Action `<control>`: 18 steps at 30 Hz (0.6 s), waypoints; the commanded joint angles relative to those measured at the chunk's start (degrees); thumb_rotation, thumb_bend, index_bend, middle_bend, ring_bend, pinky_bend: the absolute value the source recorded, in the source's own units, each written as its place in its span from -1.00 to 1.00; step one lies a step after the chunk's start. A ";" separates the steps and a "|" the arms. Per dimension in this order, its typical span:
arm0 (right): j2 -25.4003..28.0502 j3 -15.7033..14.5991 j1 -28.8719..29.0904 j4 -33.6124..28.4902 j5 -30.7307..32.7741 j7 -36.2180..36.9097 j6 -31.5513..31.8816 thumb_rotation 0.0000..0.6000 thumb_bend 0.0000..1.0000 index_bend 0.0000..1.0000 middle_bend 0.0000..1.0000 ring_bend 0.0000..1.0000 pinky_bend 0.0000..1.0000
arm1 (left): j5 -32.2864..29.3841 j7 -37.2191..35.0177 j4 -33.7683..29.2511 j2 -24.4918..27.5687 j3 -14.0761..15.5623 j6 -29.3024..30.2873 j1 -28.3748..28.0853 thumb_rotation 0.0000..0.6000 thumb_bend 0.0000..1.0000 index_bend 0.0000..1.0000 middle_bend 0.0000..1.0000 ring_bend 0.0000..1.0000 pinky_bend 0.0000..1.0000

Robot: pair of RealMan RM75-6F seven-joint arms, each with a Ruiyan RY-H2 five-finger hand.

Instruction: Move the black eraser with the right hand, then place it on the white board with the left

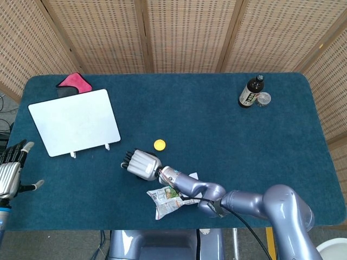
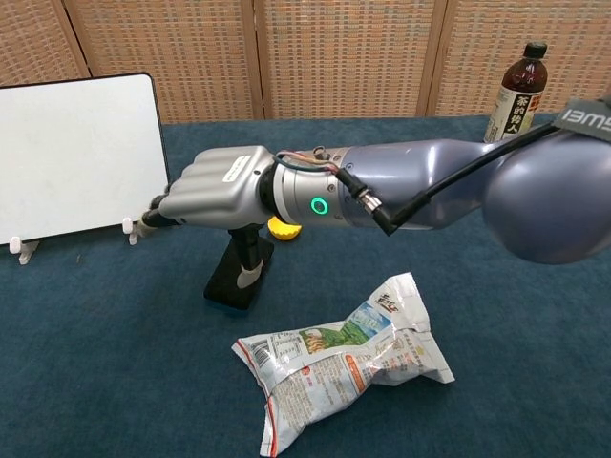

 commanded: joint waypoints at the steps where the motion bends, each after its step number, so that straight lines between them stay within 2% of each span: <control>1: 0.82 1.43 -0.91 -3.47 3.45 -3.62 2.05 1.00 -1.00 -1.00 -1.00 -1.00 -0.71 | -0.06 0.19 -0.05 -0.07 0.00 0.02 -0.03 1.00 -0.84 -1.00 -1.00 -1.00 -0.97; 4: 3.11 1.83 -1.82 -5.52 2.69 -6.13 6.37 1.00 -1.00 -1.00 -1.00 -1.00 -0.75 | -0.29 0.22 0.04 -0.16 -0.08 -0.20 -0.17 1.00 -0.84 -1.00 -1.00 -1.00 -0.97; 9: 9.33 1.58 -4.13 -8.82 -0.07 -5.29 11.04 1.00 -1.00 -1.00 -1.00 -1.00 -0.75 | -0.07 -0.06 0.17 -0.12 0.07 -0.46 -0.29 1.00 -0.83 -1.00 -1.00 -1.00 -0.97; 14: 18.98 -1.19 -10.24 -10.12 -7.04 1.30 19.94 1.00 -1.00 -1.00 -1.00 -1.00 -0.75 | 1.27 -0.76 0.03 0.09 0.39 0.05 -0.23 1.00 -0.83 -1.00 -1.00 -1.00 -0.97; 18: 27.11 -4.05 -18.57 -8.59 -10.21 9.50 30.16 1.00 -1.00 -1.00 -1.00 -1.00 -0.75 | 3.16 -0.96 0.39 0.34 0.89 0.70 -0.24 1.00 -0.83 -1.00 -1.00 -1.00 -0.97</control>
